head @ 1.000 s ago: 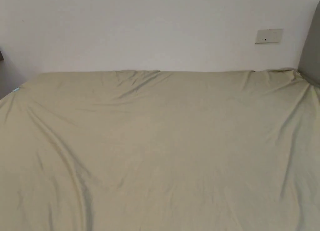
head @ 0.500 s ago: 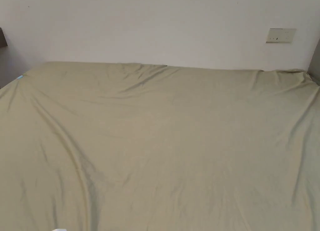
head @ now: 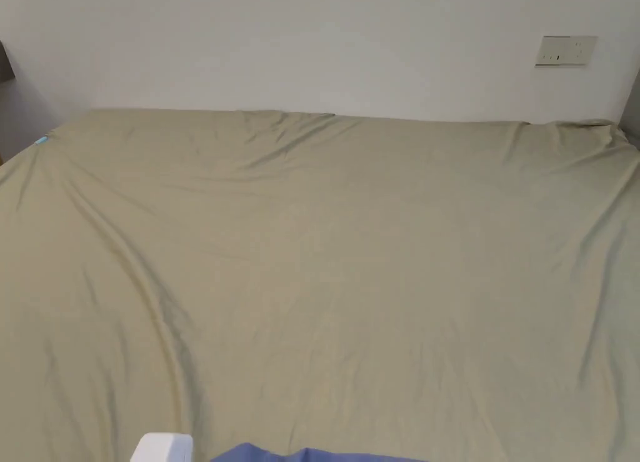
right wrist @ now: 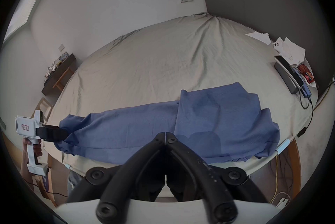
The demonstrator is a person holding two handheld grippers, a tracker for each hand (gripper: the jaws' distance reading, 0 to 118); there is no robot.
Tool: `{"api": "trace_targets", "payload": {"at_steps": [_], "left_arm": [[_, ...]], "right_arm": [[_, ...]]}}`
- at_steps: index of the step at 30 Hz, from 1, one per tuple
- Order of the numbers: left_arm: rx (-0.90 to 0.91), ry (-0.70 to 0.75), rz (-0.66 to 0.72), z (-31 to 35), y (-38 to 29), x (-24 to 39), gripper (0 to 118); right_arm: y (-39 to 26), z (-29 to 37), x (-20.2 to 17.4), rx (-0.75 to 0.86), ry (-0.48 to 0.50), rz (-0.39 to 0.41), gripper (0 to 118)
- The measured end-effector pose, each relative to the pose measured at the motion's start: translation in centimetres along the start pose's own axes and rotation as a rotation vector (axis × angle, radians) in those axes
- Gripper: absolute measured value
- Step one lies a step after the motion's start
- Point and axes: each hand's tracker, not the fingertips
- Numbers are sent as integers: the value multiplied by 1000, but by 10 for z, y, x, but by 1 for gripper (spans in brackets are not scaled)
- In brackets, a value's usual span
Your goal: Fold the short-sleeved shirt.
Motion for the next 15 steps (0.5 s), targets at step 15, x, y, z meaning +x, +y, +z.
{"api": "trace_targets", "payload": {"at_steps": [15], "left_arm": [[204,187,368,98,8,-93,9]], "right_arm": [[8,11,10,66,12,-98,2]]}}
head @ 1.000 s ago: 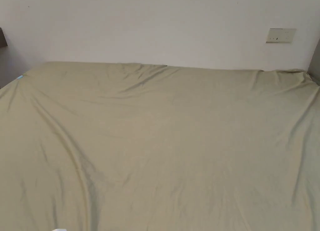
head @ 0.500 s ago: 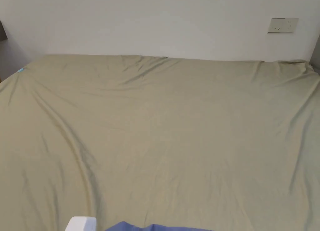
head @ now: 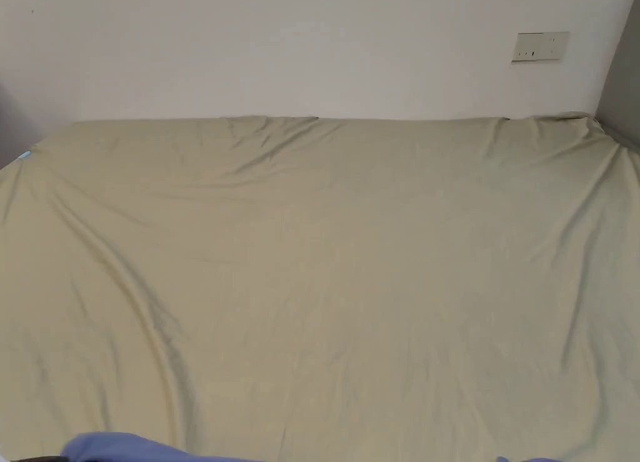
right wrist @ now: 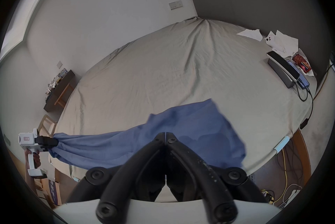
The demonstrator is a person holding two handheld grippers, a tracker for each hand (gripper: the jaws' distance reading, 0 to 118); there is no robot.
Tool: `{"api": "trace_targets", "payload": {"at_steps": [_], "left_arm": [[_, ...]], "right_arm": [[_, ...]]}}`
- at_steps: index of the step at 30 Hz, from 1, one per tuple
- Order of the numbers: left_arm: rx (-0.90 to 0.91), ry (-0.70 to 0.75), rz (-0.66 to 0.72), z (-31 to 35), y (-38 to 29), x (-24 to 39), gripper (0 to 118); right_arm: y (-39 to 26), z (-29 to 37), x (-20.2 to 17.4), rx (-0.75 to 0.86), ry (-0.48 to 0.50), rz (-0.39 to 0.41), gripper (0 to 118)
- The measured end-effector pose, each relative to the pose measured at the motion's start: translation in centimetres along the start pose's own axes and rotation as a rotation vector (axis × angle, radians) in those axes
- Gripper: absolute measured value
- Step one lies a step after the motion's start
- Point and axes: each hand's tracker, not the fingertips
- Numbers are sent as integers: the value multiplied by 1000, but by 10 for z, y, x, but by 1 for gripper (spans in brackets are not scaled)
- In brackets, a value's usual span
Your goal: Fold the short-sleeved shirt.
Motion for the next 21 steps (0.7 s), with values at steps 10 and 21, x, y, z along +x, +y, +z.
{"api": "trace_targets", "payload": {"at_steps": [10,21], "left_arm": [[-73,-84,4,-9,-28,50,9],[-288,-133,-166,-140,-67,137,9]], "right_arm": [[-12,-4,-2,-38,22,8,2],[-24,10,24,-39,-1,-55,2]]}}
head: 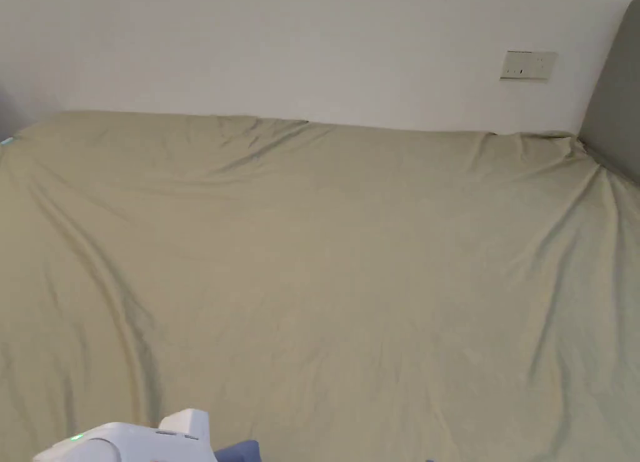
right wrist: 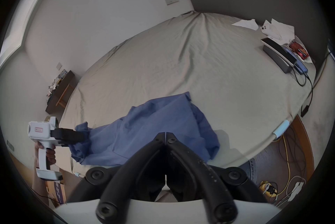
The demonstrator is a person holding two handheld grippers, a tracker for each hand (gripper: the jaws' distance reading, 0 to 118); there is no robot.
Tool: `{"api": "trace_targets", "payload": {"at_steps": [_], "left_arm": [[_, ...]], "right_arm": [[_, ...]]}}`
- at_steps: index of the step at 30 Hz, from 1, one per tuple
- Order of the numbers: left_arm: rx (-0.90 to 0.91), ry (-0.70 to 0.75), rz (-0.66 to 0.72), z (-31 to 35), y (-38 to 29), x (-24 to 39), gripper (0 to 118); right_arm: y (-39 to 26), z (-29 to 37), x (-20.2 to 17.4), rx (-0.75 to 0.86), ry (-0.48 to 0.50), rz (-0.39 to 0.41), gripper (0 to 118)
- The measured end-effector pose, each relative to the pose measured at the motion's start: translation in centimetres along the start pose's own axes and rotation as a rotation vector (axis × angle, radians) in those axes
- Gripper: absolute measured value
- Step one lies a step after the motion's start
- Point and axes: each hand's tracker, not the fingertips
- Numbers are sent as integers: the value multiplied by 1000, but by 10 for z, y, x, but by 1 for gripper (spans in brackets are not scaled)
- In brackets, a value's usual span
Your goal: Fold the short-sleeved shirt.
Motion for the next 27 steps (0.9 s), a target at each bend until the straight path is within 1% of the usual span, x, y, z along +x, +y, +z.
{"api": "trace_targets", "payload": {"at_steps": [3,4,5,6,7,8,9,11,14,15,16,17,19,20,22,23,26,27], "left_arm": [[2,59,-37,-12,-6,8,12],[8,68,-55,-10,-8,10,17],[12,55,-76,-5,-11,15,25],[19,23,-93,2,-14,17,36],[24,-20,-110,9,-16,19,52],[26,-74,-118,18,-18,20,59],[25,-122,-124,27,-22,22,62],[38,-196,-132,43,-27,21,62],[89,-242,-93,66,-31,14,62],[110,-245,-74,72,-31,9,61],[140,-208,-55,77,-31,4,54],[181,-178,-41,81,-30,-2,40],[239,-80,-16,80,-27,-14,3],[262,-1,1,76,-23,-19,3],[216,72,-12,59,-18,-20,3],[185,35,-14,51,-18,-19,3],[92,-152,10,24,-24,-10,3],[71,-180,4,12,-25,-7,3]], "right_arm": [[-2,4,7,11,-19,-9,2],[-2,4,9,10,-26,-11,2],[-2,3,11,7,-33,-11,2],[-1,1,12,3,-37,-12,2],[-1,-1,12,-1,-40,-14,2],[-1,-4,12,-8,-41,-15,2],[-1,-7,11,-13,-40,-17,2],[-1,-11,6,-21,-27,-13,2],[-3,-14,0,-38,9,2,2],[-4,-15,-2,-43,16,9,2],[-5,-16,-3,-45,17,12,2],[-5,-16,-3,-48,18,15,2],[-6,-17,-1,-50,17,14,2],[-6,-17,-1,-51,16,10,2],[-6,-17,0,-55,12,3,2],[-6,-17,0,-57,8,1,2],[-7,-16,1,-57,5,-4,2],[-7,-15,1,-57,5,-6,2]]}}
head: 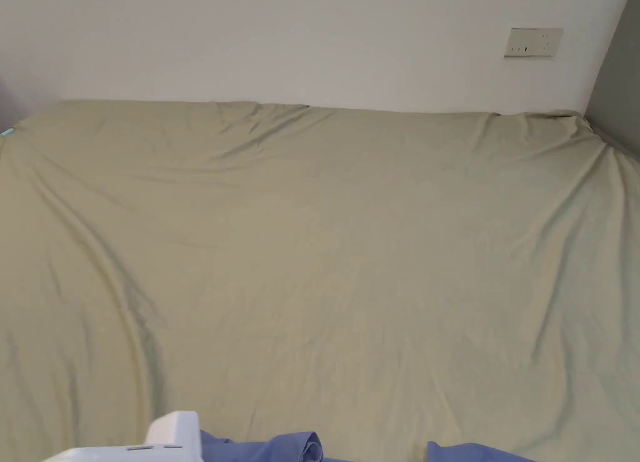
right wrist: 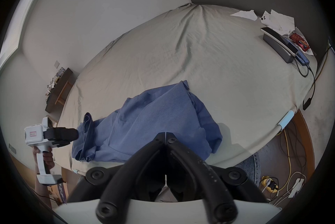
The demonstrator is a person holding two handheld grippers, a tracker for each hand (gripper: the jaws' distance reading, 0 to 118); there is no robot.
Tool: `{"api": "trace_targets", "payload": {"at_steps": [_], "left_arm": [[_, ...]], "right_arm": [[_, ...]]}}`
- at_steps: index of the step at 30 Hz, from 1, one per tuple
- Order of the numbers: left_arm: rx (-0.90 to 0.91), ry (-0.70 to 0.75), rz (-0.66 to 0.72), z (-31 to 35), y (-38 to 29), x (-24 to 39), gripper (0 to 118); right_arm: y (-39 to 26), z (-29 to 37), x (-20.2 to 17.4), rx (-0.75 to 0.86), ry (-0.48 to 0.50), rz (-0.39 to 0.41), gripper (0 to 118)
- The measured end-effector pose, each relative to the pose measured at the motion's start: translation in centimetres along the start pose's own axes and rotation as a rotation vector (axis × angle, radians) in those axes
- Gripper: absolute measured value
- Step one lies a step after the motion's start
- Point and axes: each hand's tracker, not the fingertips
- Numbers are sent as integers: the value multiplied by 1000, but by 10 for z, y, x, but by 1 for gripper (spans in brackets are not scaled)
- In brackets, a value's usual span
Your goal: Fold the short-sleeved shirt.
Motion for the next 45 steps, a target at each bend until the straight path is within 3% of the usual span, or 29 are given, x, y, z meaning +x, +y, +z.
{"api": "trace_targets", "payload": {"at_steps": [4,8,14,18,20,22,23,24,26,31,35,36,37,38,39,40,41,45], "left_arm": [[-91,113,7,-54,-8,-4,3],[-77,-14,76,-57,-11,7,3],[71,-147,-76,31,-2,19,3],[233,-35,-109,85,7,-24,6],[274,16,-54,97,10,-51,31],[267,18,28,96,10,-72,87],[232,-26,59,95,11,-83,102],[186,-79,83,93,12,-93,108],[128,-143,124,85,12,-107,107],[17,-131,123,53,5,-123,106],[28,-280,76,43,-2,-118,100],[13,-268,98,37,-1,-116,94],[-2,-256,113,28,0,-114,81],[-7,-235,120,22,4,-125,56],[-3,-220,130,18,6,-125,20],[-18,-178,154,13,8,-122,10],[-49,-93,164,4,8,-119,10],[1,-92,136,29,7,-96,10]], "right_arm": [[1,4,-1,4,2,0,2],[3,7,-2,9,8,8,2],[7,10,-6,19,5,22,2],[7,6,-11,5,9,34,2],[6,2,-16,-10,7,49,2],[4,0,-22,-25,8,65,2],[4,-2,-26,-33,11,73,2],[4,-3,-29,-39,15,80,2],[3,-4,-35,-44,22,94,2],[4,-5,-45,-41,56,126,2],[5,-5,-47,-49,69,132,2],[5,-5,-47,-50,67,133,2],[6,-7,-47,-54,64,133,2],[6,-9,-46,-59,61,131,2],[6,-10,-46,-63,58,129,2],[5,-11,-46,-65,55,126,2],[4,-11,-46,-65,54,122,2],[1,-9,-42,-69,64,110,2]]}}
